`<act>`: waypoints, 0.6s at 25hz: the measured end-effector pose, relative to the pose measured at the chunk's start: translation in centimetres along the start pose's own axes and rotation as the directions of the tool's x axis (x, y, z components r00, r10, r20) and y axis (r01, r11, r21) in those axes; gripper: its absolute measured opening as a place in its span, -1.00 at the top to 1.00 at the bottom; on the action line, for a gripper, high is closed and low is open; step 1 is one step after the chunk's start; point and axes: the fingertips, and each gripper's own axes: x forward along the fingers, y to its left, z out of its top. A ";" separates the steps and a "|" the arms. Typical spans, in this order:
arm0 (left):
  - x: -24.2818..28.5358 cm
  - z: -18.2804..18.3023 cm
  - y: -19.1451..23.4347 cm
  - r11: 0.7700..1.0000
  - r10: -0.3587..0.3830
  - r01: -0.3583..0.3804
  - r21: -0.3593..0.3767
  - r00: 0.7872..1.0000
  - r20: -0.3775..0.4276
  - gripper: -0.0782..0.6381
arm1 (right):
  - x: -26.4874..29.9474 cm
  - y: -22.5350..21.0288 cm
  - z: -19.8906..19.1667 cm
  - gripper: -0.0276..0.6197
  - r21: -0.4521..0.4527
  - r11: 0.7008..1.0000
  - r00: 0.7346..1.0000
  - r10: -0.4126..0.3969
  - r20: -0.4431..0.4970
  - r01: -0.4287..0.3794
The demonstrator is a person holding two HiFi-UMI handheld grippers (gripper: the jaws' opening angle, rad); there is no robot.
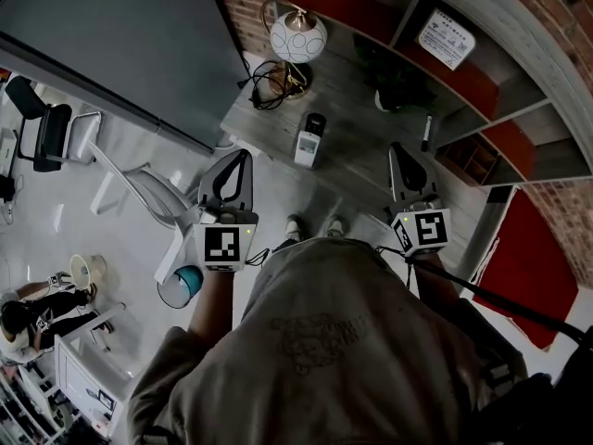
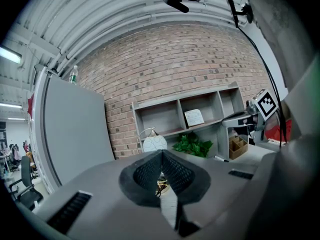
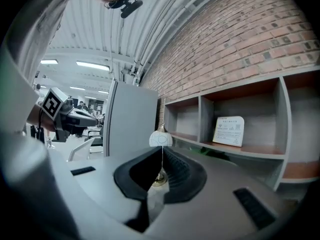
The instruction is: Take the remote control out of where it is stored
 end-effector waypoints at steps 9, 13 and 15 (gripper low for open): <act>0.0 0.1 -1.3 1.000 -0.016 0.016 0.019 1.000 -0.010 0.75 | 4.4 2.1 -2.2 0.87 -0.044 0.972 0.970 0.228 -0.082 -0.232; -0.2 -0.1 -1.7 1.000 -0.016 0.016 0.019 1.000 -0.018 0.75 | 7.0 2.2 -4.1 0.86 -0.059 0.959 0.954 0.267 -0.136 -0.276; -0.3 -0.2 -1.8 1.000 -0.015 0.016 0.018 1.000 -0.027 0.75 | 8.4 2.5 -4.9 0.80 -0.060 0.951 0.944 0.289 -0.162 -0.302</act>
